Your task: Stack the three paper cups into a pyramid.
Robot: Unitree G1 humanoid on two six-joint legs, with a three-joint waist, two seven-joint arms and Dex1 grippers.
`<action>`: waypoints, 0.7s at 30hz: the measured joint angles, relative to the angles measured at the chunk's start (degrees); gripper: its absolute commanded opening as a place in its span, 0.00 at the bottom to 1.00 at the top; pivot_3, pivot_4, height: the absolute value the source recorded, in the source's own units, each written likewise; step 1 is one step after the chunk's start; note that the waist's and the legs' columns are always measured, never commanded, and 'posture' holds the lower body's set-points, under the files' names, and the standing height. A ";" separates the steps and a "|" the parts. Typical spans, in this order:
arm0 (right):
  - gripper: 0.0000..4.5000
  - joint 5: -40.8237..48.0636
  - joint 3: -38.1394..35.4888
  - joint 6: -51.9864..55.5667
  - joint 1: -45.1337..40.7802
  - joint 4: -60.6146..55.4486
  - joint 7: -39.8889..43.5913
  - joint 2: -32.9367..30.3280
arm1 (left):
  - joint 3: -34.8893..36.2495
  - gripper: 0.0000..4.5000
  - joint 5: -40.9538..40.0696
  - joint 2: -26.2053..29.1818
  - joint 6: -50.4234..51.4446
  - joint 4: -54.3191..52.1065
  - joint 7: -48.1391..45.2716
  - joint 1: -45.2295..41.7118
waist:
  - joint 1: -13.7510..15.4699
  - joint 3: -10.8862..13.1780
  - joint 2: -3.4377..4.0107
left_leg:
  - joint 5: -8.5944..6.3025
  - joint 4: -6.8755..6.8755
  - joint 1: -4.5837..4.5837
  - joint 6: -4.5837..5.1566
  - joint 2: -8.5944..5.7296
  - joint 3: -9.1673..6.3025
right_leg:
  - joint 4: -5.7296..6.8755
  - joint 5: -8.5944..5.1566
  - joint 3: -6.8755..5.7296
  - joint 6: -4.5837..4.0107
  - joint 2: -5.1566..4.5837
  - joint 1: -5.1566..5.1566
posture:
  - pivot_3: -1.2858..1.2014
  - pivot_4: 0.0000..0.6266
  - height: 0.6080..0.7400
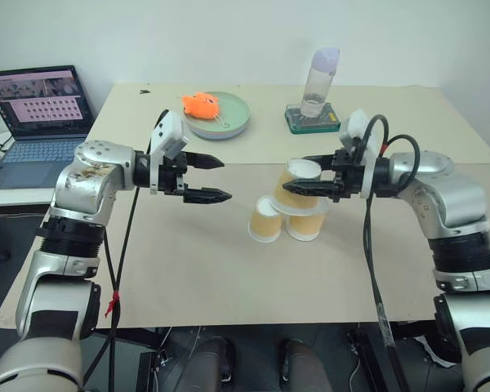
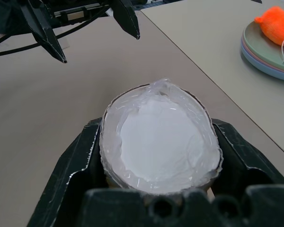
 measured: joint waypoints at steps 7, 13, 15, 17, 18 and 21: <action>0.99 -1.05 0.00 -1.10 0.70 1.60 0.00 0.36 | 0.00 1.00 0.01 0.23 0.00 0.00 -0.19 0.00 | -0.07 0.00 0.00 | 0.02 -0.01 -0.01 -0.03 -0.01 0.04 | 0.19 -0.01 0.06 -0.01 0.00 -0.08 | 0.52 0.24 1.00; 0.99 -1.26 -0.09 -1.26 0.70 1.71 0.62 0.37 | 0.00 1.00 0.01 0.23 -0.01 0.00 -0.36 0.00 | -0.08 0.00 0.00 | 0.01 0.00 -0.01 -0.02 -0.01 0.04 | 0.26 -0.01 0.06 -0.02 -0.01 -0.09 | 0.52 0.24 1.00; 0.99 -1.19 -0.41 -1.25 0.69 1.71 1.00 0.36 | 0.00 1.00 0.01 0.23 -0.01 0.01 -0.37 0.00 | -0.08 0.00 0.00 | 0.01 0.00 -0.01 -0.02 -0.01 0.04 | 0.26 -0.01 0.06 -0.02 -0.01 -0.09 | 0.52 0.24 1.00; 0.99 -1.14 -0.96 -1.25 0.68 1.70 1.10 0.36 | 0.00 1.00 0.01 0.23 -0.01 0.01 -0.38 0.00 | -0.08 0.00 0.00 | 0.01 0.00 -0.01 -0.02 -0.01 0.04 | 0.27 -0.01 0.06 -0.02 -0.01 -0.09 | 0.52 0.24 1.00; 0.99 -1.03 -1.17 -1.24 0.67 1.67 1.12 0.35 | 0.00 1.00 0.01 0.23 -0.01 0.02 -0.39 -0.01 | -0.08 0.00 0.00 | 0.01 0.00 -0.01 -0.02 -0.01 0.04 | 0.27 -0.01 0.06 -0.02 -0.01 -0.09 | 0.52 0.24 1.00; 0.99 -0.73 -2.14 -0.71 0.39 0.91 1.13 0.30 | 0.00 1.00 0.02 0.22 -0.03 0.09 -0.41 -0.01 | -0.09 0.00 0.00 | 0.01 0.00 -0.01 -0.02 -0.01 0.04 | 0.27 -0.01 0.07 -0.02 -0.01 -0.10 | 0.52 0.24 1.00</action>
